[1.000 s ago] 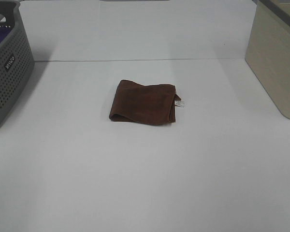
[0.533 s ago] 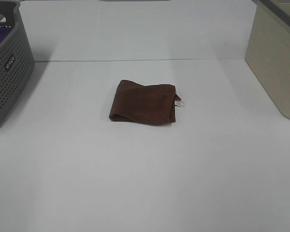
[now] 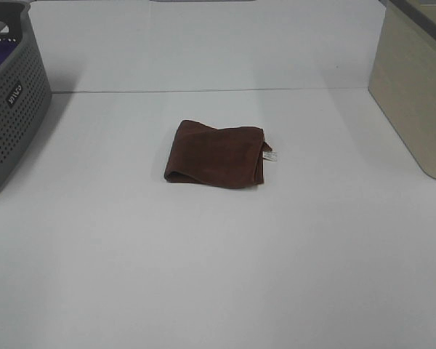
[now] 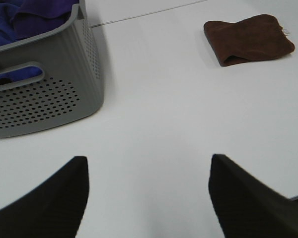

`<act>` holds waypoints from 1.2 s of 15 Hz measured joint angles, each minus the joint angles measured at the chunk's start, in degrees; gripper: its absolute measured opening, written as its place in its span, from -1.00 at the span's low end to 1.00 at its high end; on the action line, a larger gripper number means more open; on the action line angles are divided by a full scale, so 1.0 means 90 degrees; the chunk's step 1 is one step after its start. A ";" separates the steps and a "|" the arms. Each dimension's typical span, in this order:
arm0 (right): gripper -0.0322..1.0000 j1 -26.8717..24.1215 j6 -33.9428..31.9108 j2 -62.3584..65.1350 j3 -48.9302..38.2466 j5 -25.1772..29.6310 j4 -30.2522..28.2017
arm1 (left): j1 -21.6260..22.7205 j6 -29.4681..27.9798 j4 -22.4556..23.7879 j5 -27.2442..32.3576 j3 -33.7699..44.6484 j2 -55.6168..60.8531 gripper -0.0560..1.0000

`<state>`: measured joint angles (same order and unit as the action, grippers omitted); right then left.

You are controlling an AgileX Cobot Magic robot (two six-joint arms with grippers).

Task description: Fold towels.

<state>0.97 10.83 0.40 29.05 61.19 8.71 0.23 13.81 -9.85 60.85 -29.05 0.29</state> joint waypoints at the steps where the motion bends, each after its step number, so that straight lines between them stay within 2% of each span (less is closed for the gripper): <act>1: 0.57 0.0000 0.0000 0.0000 0.0000 0.0000 0.0000 | 0.0000 -0.0127 0.0108 0.0000 0.0000 0.0000 0.35; 5: 0.57 0.0000 0.0000 0.0000 0.0000 0.0000 0.0000 | 0.0000 -0.0592 0.0446 -0.0025 0.0000 0.0000 0.35; 18: 0.57 0.0000 0.0000 0.0000 0.0000 0.0000 0.0000 | 0.0000 -0.0605 0.0452 -0.0025 0.0000 0.0000 0.35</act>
